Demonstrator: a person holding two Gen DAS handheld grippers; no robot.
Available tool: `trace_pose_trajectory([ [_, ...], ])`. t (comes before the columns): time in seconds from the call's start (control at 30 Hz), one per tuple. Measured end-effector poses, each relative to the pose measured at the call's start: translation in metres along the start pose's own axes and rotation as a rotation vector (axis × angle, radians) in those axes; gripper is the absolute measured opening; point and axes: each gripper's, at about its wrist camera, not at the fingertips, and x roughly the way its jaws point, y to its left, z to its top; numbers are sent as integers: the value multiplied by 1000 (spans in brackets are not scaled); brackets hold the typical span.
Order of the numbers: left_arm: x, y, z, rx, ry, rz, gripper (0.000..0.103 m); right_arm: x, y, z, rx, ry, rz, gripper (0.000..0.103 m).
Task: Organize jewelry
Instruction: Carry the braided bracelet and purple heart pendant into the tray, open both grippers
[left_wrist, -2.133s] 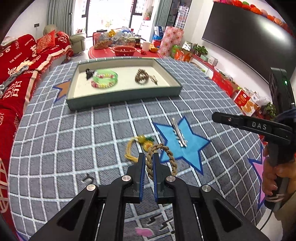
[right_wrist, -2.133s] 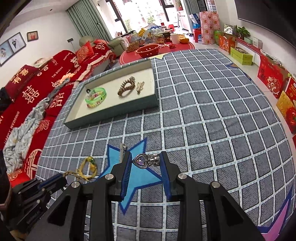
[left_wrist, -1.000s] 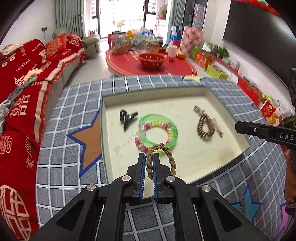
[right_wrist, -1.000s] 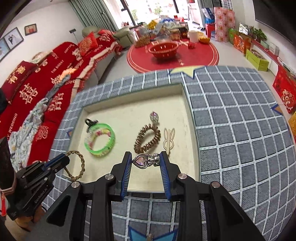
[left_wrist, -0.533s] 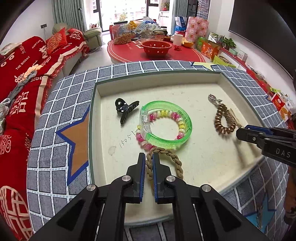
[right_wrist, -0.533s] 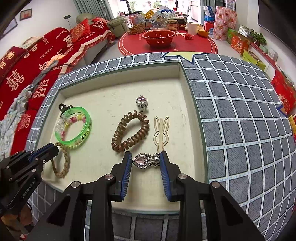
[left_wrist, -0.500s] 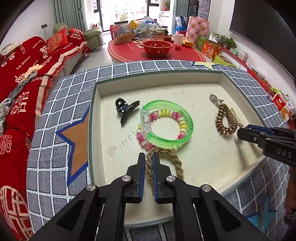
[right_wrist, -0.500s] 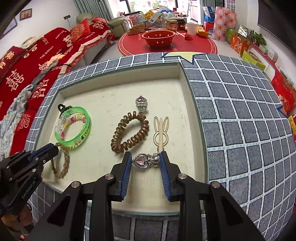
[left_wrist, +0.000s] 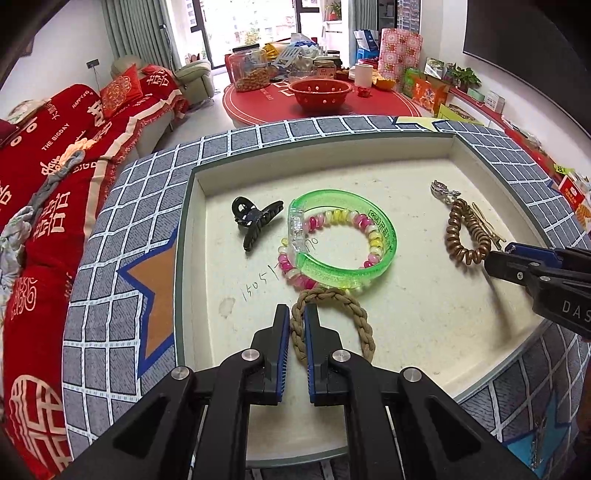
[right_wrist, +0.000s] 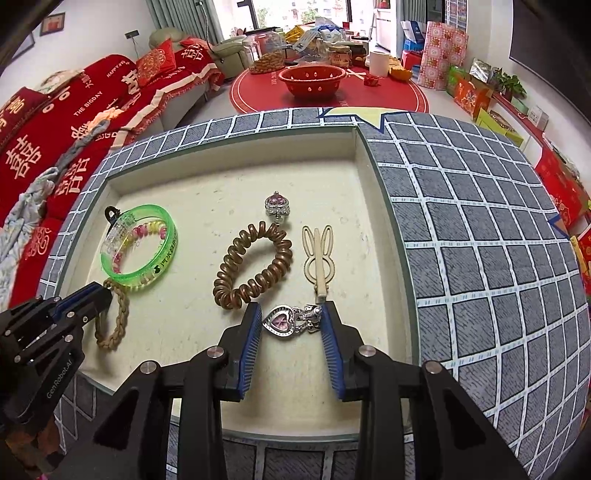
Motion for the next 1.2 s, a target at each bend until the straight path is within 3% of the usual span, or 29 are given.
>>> trace_pose_trajectory([
  [0.07,-2,-1,-1,4,-11,17,21,0,-1,1,6,6,14,44],
  [0.13,-5,-2,-2,7,-22,24,21,-1,-1,1,12,11,28,61],
  [0.27,-11,-3,-2,7,-41,33,21,-3,-4,0,39,8,54,64],
  [0.4,-16,-4,1,14,-56,36,21,-11,-12,-1,100,-17,125,79],
  [1.0,-33,1,5,-23,-100,15,22,-34,-21,-3,216,-57,308,82],
  [1.2,-41,-1,6,-25,-115,6,23,-43,-24,-6,231,-75,311,84],
])
